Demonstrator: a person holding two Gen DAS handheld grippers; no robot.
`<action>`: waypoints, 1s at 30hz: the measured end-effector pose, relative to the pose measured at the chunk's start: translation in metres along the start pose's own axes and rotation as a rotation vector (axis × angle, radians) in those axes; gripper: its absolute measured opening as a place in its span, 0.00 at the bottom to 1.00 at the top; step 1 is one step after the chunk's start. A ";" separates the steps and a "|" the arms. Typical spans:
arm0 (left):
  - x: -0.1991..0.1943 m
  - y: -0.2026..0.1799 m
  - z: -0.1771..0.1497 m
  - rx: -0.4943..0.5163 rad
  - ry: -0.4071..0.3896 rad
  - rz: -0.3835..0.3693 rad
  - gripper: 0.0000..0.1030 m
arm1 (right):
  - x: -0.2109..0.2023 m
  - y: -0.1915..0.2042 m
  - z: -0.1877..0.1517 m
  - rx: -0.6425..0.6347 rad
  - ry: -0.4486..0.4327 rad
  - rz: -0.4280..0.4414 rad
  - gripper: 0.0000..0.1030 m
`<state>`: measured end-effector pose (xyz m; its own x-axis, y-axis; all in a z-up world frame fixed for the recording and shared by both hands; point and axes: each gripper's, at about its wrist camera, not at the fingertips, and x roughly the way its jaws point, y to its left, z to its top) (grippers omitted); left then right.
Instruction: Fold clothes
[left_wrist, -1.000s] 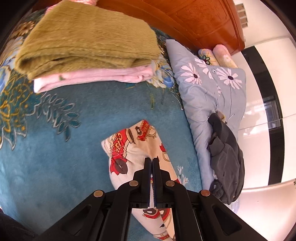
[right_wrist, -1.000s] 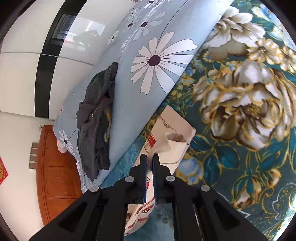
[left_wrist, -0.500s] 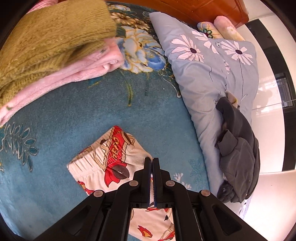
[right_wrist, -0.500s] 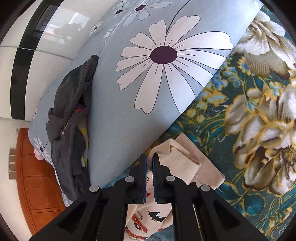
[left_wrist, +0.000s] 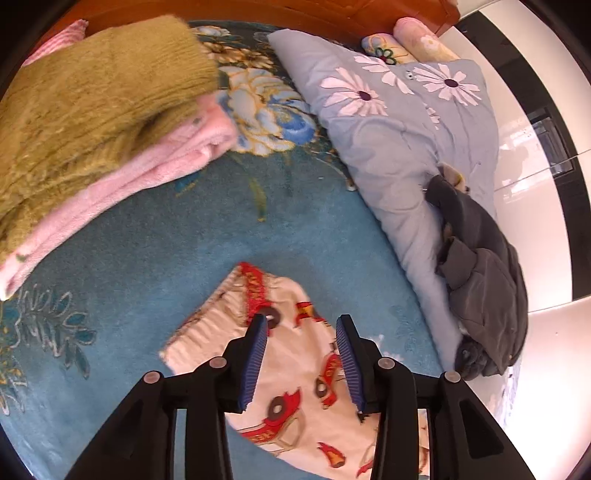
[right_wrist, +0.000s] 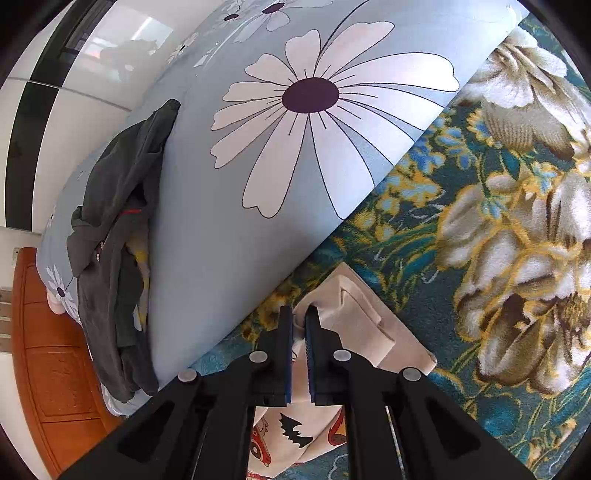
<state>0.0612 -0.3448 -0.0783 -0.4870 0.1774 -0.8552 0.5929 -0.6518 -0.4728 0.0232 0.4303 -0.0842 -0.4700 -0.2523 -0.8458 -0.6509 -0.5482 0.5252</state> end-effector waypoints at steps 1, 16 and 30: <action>0.001 0.011 -0.004 -0.016 0.002 0.032 0.42 | 0.000 0.000 0.001 0.005 -0.003 0.003 0.07; 0.035 0.081 -0.046 -0.218 0.045 0.056 0.42 | -0.044 -0.056 -0.009 0.021 -0.084 -0.063 0.27; 0.043 0.079 -0.052 -0.359 0.003 -0.040 0.42 | -0.001 -0.090 -0.056 0.210 -0.047 0.158 0.47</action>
<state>0.1206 -0.3501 -0.1638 -0.5129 0.2005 -0.8347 0.7611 -0.3436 -0.5502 0.1152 0.4354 -0.1355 -0.5996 -0.2814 -0.7492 -0.6743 -0.3265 0.6623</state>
